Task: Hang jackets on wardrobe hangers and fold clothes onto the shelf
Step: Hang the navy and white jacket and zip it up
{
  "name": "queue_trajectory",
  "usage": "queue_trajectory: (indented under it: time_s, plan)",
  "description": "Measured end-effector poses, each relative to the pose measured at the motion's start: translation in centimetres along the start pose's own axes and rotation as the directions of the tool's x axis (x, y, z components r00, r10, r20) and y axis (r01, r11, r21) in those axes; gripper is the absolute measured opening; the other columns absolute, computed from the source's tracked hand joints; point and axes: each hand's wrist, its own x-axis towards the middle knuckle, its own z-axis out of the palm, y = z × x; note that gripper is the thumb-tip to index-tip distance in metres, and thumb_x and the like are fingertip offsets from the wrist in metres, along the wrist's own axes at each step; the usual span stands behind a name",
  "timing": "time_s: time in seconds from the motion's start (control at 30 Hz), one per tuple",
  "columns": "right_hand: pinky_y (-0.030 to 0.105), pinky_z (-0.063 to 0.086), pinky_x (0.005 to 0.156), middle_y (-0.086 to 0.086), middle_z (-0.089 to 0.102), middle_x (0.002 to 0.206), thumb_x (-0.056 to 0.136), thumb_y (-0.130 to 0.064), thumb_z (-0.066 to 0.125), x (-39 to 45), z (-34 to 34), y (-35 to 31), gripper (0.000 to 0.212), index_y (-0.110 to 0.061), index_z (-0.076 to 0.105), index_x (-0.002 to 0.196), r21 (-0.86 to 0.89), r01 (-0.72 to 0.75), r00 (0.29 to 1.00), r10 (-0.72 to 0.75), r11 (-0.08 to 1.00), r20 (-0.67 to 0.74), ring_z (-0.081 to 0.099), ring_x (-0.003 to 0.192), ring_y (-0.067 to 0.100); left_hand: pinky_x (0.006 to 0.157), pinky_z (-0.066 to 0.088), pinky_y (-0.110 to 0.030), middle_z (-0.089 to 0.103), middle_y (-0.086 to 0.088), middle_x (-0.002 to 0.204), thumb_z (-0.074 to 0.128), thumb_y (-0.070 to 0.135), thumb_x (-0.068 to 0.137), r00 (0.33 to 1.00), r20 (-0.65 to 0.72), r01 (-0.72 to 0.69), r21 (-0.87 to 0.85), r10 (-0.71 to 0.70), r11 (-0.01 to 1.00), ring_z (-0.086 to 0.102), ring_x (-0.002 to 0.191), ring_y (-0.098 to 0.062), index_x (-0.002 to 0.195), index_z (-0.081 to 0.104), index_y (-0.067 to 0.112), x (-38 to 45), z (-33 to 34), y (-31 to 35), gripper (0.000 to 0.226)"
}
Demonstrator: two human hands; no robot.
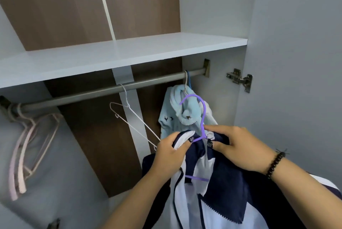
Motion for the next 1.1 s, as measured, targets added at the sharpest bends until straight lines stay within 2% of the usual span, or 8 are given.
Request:
queue_trajectory:
  time_s: [0.1, 0.3, 0.43, 0.53, 0.63, 0.77, 0.93, 1.1]
  plan:
    - [0.026, 0.047, 0.089, -0.016, 0.068, 0.112, 0.09, -0.018, 0.056, 0.2, -1.2, 1.7, 0.047, -0.053, 0.053, 0.122, 0.0, -0.039, 0.999, 0.039, 0.999, -0.002, 0.061, 0.104, 0.009, 0.072, 0.052, -0.017, 0.072, 0.007, 0.088, 0.067, 0.019, 0.089, 1.0, -0.002, 0.008, -0.001, -0.008, 1.0, 0.065, 0.082, -0.007, 0.093, 0.071, 0.032, 1.4, 2.8, -0.2, 0.014]
    - [0.006, 0.037, 0.067, -0.012, 0.069, 0.1, 0.091, -0.014, 0.055, 1.5, -0.9, 4.6, 0.037, -0.04, 0.063, 0.117, 0.079, -0.101, 0.994, 0.104, 0.992, -0.032, 0.059, 0.093, 0.01, 0.082, 0.041, -0.002, 0.055, 0.004, 0.116, 0.068, 0.011, 0.087, 0.995, -0.084, 0.063, 0.061, -0.058, 0.996, 0.055, 0.097, 0.009, 0.112, 0.066, 0.018, 4.1, 5.9, -1.5, 0.026]
    - [0.013, 0.039, 0.072, -0.011, 0.069, 0.096, 0.09, -0.013, 0.056, 3.2, 0.1, 5.6, 0.034, -0.038, 0.065, 0.11, 0.174, -0.142, 0.988, 0.149, 0.974, -0.027, 0.058, 0.089, 0.01, 0.1, 0.045, -0.024, 0.053, 0.011, 0.125, 0.068, 0.018, 0.088, 0.972, -0.13, 0.182, -0.093, -0.193, 0.979, 0.054, 0.111, -0.005, 0.098, 0.062, 0.04, 4.9, 6.4, -2.2, 0.025]
    - [0.021, 0.046, 0.078, -0.011, 0.069, 0.092, 0.086, -0.011, 0.06, 4.6, 1.6, 5.8, 0.025, -0.033, 0.067, 0.097, 0.346, -0.208, 0.975, 0.221, 0.915, 0.001, 0.063, 0.089, 0.01, 0.102, 0.047, -0.036, 0.063, 0.01, 0.119, 0.074, 0.029, 0.081, 0.941, -0.169, 0.244, -0.262, -0.294, 0.934, 0.061, 0.11, -0.01, 0.097, 0.068, 0.041, 5.5, 6.0, -3.0, 0.021]
    - [0.022, 0.05, 0.081, -0.014, 0.069, 0.091, 0.084, -0.009, 0.059, 6.0, 3.4, 5.6, 0.029, -0.036, 0.065, 0.093, 0.414, -0.235, 0.97, 0.242, 0.88, 0.036, 0.064, 0.089, 0.009, 0.101, 0.049, -0.044, 0.064, 0.0, 0.124, 0.076, 0.049, 0.062, 0.905, -0.196, 0.298, -0.343, -0.378, 0.891, 0.063, 0.113, -0.018, 0.115, 0.069, 0.027, 6.9, 4.7, -5.0, 0.058]
    - [0.019, 0.048, 0.078, -0.019, 0.067, 0.092, 0.086, -0.009, 0.058, 9.3, 4.7, 5.2, 0.031, -0.039, 0.063, 0.092, 0.416, -0.204, 0.973, 0.23, 0.886, -0.013, 0.062, 0.088, 0.004, 0.095, 0.053, -0.045, 0.071, -0.007, 0.11, 0.072, 0.012, 0.084, 0.912, -0.193, 0.266, -0.391, -0.361, 0.881, 0.067, 0.103, -0.025, 0.106, 0.07, 0.02, 9.3, 2.6, -5.5, 0.024]
    - [0.022, 0.049, 0.081, -0.006, 0.065, 0.099, 0.083, -0.012, 0.061, 15.0, 6.0, 4.5, 0.028, -0.039, 0.067, 0.088, 0.476, -0.185, 0.958, 0.266, 0.86, -0.109, 0.063, 0.091, 0.009, 0.094, 0.053, -0.048, 0.068, -0.01, 0.115, 0.082, 0.013, 0.059, 0.861, -0.158, 0.376, -0.445, -0.484, 0.813, 0.067, 0.102, -0.028, 0.124, 0.06, 0.012, 12.9, -0.5, -7.9, 0.069]
    - [0.017, 0.049, 0.072, -0.007, 0.066, 0.091, 0.081, -0.017, 0.062, 20.7, 6.6, 3.4, 0.022, -0.032, 0.069, 0.096, 0.521, -0.193, 0.933, 0.32, 0.832, -0.166, 0.061, 0.076, 0.007, 0.079, 0.059, -0.038, 0.075, -0.009, 0.092, 0.069, -0.004, 0.077, 0.847, -0.027, 0.487, -0.362, -0.531, 0.795, 0.072, 0.085, -0.027, 0.103, 0.071, 0.01, 14.6, -2.3, -10.7, 0.03]
